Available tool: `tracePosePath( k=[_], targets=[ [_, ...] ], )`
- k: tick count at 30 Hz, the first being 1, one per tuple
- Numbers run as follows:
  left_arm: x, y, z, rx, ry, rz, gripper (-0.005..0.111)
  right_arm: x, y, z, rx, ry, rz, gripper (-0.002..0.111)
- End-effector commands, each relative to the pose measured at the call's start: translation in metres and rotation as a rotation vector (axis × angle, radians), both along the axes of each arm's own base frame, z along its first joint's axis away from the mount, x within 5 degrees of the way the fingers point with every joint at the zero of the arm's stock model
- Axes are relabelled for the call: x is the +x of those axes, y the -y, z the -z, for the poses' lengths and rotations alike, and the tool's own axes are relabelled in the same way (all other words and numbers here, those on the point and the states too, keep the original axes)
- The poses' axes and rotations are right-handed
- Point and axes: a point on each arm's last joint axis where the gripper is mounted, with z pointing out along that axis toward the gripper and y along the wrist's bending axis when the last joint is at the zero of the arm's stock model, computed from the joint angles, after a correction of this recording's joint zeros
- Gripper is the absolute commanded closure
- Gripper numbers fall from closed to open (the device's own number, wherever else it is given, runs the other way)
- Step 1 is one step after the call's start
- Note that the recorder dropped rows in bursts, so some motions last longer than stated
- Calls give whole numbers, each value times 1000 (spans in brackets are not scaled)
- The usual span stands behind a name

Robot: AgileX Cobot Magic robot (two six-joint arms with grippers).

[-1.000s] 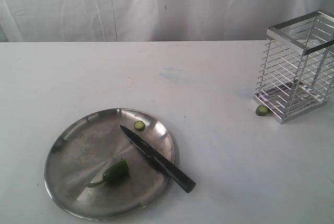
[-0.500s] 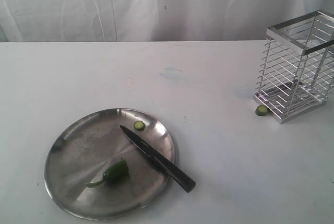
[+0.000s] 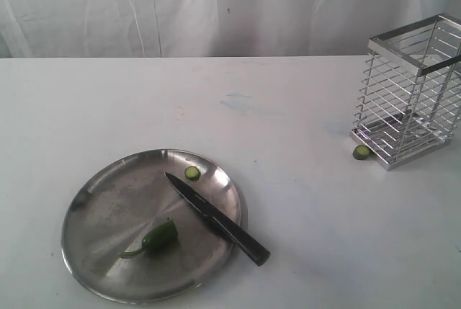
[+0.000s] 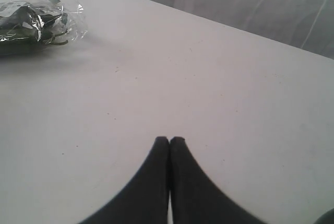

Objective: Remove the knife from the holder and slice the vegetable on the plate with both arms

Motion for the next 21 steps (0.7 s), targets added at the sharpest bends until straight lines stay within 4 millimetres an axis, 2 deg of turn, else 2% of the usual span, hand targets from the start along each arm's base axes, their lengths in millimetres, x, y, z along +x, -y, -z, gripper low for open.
tracePosePath(
  k=[1,7,9,13,17,21],
  targets=[
    [-2,-1,0,14,2,-3,107,0,1,0,-8,4,7,108],
    [-3,-4,0,21,-2,-33,107,0,1,0,-8,4,7,108],
    [-4,-2,-4,36,34,5,107,0,1,0,-8,4,7,108],
    [-10,22,-23,115,194,324,107,0,1,0,-8,4,7,108],
    [-33,58,-38,144,356,731,107,0,1,0,-8,4,7,108],
    [-52,85,-40,79,410,1053,107,0,1,0,-8,4,7,108]
  ],
)
